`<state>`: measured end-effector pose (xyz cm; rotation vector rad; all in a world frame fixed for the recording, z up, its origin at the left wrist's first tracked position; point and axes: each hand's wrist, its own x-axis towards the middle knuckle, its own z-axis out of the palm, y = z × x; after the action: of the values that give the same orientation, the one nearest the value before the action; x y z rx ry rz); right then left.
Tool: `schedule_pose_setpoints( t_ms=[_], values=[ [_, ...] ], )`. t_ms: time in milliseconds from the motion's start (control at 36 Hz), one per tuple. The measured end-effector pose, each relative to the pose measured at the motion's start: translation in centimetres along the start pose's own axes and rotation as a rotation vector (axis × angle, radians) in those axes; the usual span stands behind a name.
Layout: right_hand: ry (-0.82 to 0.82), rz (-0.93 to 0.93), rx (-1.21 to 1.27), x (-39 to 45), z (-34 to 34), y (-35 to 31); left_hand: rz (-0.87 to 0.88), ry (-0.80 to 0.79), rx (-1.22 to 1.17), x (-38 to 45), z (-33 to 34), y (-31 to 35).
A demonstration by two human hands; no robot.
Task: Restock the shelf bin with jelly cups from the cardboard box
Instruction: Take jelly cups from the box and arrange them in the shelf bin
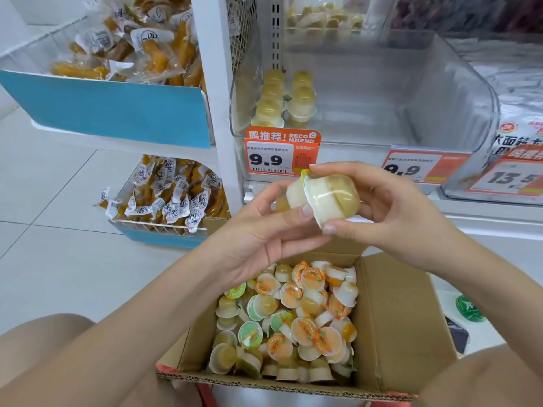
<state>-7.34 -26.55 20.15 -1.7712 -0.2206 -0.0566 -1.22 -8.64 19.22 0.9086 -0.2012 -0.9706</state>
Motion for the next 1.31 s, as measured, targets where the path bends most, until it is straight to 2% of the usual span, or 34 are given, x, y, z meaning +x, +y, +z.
schedule_pose_setpoints(
  t_ms=[250, 361, 528, 778, 861, 944, 1028, 1083, 1167, 1222, 1306],
  values=[
    [-0.003, 0.027, -0.048, -0.2, 0.1, 0.2, -0.034, 0.004, 0.075, -0.4, 0.2, -0.1],
    [-0.009, 0.03, -0.142, -0.3, 0.3, 0.3, -0.059, 0.007, 0.107, -0.6, 0.0, -0.3],
    [-0.045, 0.068, -0.21, -0.3, 0.7, 0.3, -0.088, -0.01, -0.01, -0.7, -0.6, -0.6],
    [0.08, 0.044, -0.268, 0.0, 0.9, -0.2, -0.127, 0.039, 0.074, -0.3, -0.4, -0.2],
    [0.2, 0.024, -0.247, 0.7, -0.1, -1.3, -0.138, 0.092, 0.295, -0.1, -0.5, 1.3],
    [0.381, -0.008, -0.266, 2.7, -2.1, -3.1, -0.049, 0.288, 0.684, 0.4, -1.5, 2.8],
    [0.449, -0.006, -0.507, 6.8, -4.3, -4.5, 0.036, 0.455, 0.891, 1.6, -3.0, 3.7],
    [0.392, 0.053, -0.747, 10.3, -5.5, -4.4, 0.081, 0.486, 0.981, 2.4, -3.7, 4.0],
    [0.213, 0.18, -0.993, 14.7, -6.0, -2.6, 0.129, 0.443, 1.093, 3.3, -4.5, 4.3],
    [0.099, 0.255, -1.071, 16.5, -5.7, -0.6, 0.158, 0.411, 1.151, 3.7, -5.0, 4.3],
    [0.019, 0.279, -1.113, 18.1, -5.3, 1.8, 0.194, 0.397, 1.201, 4.3, -5.7, 4.4]
  ],
)
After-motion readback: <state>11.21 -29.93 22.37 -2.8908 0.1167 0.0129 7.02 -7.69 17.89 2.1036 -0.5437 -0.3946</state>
